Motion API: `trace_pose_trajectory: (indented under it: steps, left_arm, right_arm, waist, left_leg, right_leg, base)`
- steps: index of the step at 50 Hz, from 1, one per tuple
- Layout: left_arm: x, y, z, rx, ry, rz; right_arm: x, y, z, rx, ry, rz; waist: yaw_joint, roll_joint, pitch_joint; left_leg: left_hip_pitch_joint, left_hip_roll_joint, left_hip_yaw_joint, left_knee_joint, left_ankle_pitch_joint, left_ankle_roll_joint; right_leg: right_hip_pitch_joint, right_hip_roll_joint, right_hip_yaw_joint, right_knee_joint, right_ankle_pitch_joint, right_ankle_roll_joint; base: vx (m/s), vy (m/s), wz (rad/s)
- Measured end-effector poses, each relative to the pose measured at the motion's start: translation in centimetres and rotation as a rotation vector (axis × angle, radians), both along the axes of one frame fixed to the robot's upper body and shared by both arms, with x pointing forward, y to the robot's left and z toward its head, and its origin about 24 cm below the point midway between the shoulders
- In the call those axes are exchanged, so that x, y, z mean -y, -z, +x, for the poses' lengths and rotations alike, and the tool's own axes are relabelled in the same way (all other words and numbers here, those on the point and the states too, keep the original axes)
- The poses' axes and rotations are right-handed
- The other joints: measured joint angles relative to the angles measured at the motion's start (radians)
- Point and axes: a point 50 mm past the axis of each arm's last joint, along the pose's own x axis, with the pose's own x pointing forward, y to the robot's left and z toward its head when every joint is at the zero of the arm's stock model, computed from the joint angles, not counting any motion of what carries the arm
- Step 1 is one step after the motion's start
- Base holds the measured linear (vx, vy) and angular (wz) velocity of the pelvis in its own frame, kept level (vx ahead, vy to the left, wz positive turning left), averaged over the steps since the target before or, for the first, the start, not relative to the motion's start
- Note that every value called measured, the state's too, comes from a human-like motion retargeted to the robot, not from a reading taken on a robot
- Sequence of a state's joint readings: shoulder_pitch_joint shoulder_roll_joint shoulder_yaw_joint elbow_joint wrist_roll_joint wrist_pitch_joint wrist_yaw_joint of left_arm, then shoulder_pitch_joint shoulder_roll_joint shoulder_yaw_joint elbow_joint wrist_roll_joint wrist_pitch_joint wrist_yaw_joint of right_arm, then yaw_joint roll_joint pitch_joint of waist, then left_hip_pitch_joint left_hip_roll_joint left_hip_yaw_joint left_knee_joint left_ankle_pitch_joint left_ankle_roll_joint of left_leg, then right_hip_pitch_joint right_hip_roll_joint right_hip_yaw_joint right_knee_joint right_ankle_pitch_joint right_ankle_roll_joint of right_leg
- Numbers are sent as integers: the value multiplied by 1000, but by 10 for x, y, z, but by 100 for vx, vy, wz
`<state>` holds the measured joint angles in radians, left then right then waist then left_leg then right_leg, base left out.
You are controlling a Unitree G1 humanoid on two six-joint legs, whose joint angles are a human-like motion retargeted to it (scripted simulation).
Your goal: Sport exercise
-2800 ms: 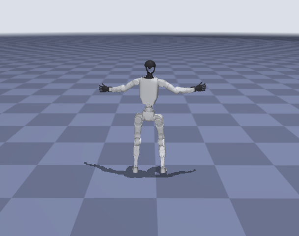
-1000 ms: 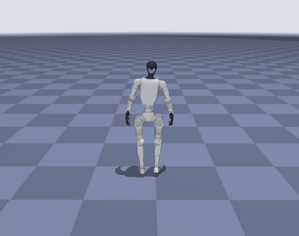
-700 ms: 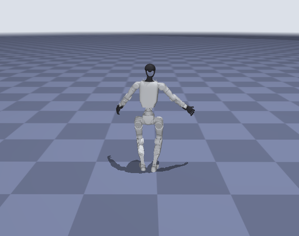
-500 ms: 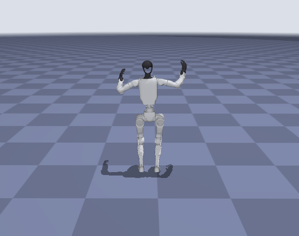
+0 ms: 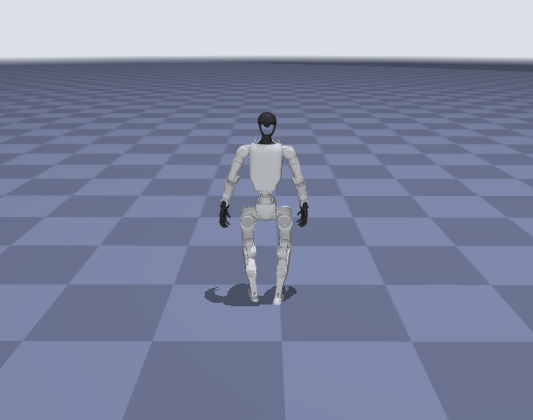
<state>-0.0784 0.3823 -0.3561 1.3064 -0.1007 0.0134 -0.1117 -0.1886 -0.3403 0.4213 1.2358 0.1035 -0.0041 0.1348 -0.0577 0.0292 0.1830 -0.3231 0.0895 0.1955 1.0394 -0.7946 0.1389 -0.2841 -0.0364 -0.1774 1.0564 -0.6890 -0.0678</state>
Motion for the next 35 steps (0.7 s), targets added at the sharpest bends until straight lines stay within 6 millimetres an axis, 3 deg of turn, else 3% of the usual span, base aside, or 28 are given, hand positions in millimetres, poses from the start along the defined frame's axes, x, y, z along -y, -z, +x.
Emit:
trace_pose_trajectory:
  steps: [3,8,15,20,22,35]
  left_arm:
    - [4,0,11,-7,41,18]
    - [27,8,3,-38,45,-67]
    - [31,9,3,-35,100,-80]
    - [33,10,1,-25,93,-75]
    - [31,8,6,-7,83,-68]
    - [31,8,8,34,21,-66]
  right_arm:
    - [-4,2,1,-43,-57,-28]
    - [0,11,-26,-116,-6,-10]
    - [20,10,-42,-115,114,-35]
    - [22,11,-45,-101,163,-40]
    - [24,9,-42,-86,186,-37]
    - [22,11,-46,-65,227,-27]
  waist:
    - [-8,-5,23]
    - [-7,25,-25]
    - [14,51,-84]
    - [16,52,-74]
    - [24,58,-92]
    - [35,60,-73]
  left_leg:
    - [-22,5,40,10,-19,10]
    - [-11,-8,16,-212,111,-32]
    - [12,-6,13,-430,217,-65]
    - [-3,12,18,-380,205,-82]
    - [15,8,15,-464,235,-82]
    - [8,29,10,-373,190,-92]
  right_leg:
    - [-24,-34,-26,27,-40,-18]
    - [-17,18,2,-210,114,-17]
    - [13,61,15,-460,248,10]
    - [-3,59,12,-417,247,33]
    - [32,79,12,-534,295,37]
    - [24,78,14,-451,257,35]
  base:
    - [-8,3,9]
    - [-1,0,2]
    - [0,0,0]
    - [-1,0,-2]
    - [3,1,-4]
    - [0,0,0]
